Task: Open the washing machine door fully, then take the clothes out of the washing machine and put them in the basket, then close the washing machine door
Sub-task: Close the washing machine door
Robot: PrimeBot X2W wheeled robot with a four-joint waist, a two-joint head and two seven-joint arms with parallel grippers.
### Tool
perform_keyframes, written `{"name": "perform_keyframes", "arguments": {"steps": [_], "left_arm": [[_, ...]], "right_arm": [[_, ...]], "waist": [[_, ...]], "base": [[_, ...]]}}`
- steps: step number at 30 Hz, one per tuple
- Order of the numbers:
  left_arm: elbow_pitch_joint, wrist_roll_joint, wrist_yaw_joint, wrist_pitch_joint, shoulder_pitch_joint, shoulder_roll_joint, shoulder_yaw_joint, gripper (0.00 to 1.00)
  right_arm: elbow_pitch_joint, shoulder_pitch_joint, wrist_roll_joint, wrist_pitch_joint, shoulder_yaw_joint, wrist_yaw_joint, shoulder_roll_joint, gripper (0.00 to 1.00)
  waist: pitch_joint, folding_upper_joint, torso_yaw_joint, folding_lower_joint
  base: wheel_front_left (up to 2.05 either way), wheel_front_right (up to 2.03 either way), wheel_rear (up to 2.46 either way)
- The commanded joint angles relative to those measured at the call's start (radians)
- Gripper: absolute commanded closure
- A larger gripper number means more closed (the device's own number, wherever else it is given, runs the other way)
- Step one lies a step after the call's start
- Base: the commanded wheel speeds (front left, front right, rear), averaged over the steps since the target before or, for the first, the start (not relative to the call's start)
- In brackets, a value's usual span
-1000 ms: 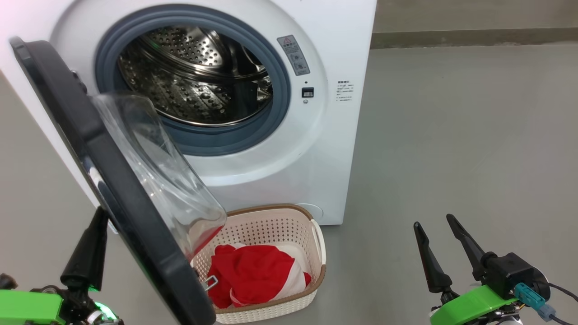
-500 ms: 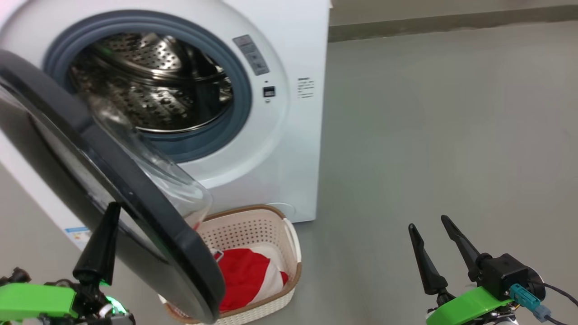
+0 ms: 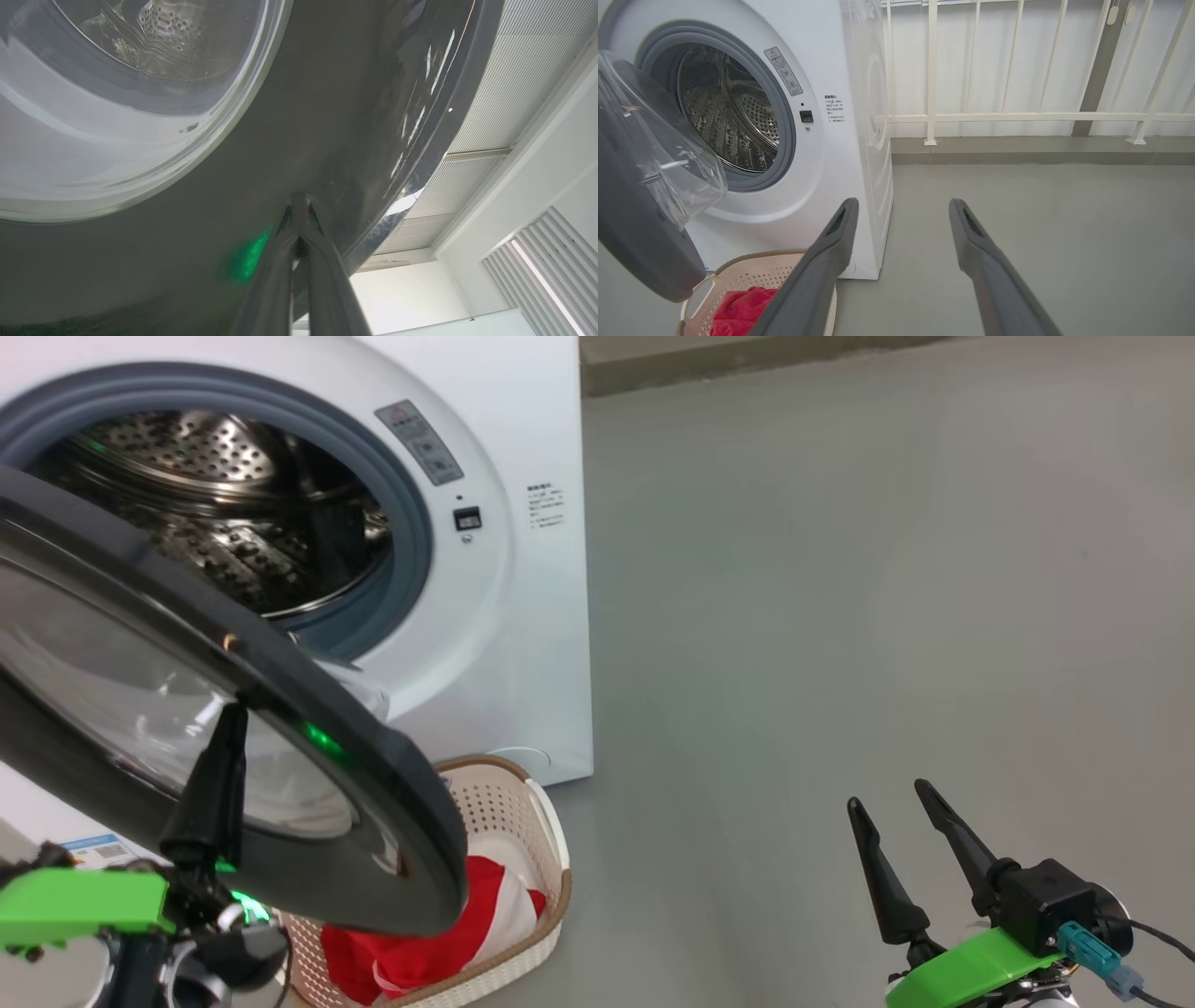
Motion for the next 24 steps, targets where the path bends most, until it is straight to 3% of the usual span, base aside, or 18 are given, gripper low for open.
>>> {"name": "perform_keyframes", "arguments": {"steps": [1, 24], "left_arm": [[-0.02, -0.002, -0.016, 0.0, -0.055, 0.01, 0.026, 1.0], [0.16, 0.041, -0.076, -0.04, -0.38, 0.077, 0.054, 1.0]], "right_arm": [[-0.028, -0.038, -0.002, -0.006, 0.023, 0.006, -0.014, 0.0], [-0.061, -0.116, -0.006, -0.006, 0.021, 0.006, -0.015, 0.0]], "waist": [[0.016, -0.0001, -0.015, 0.0], [0.198, -0.0001, -0.103, 0.0]], "base": [[0.0, 0.0, 0.0], [0.0, 0.0, 0.0]]}}
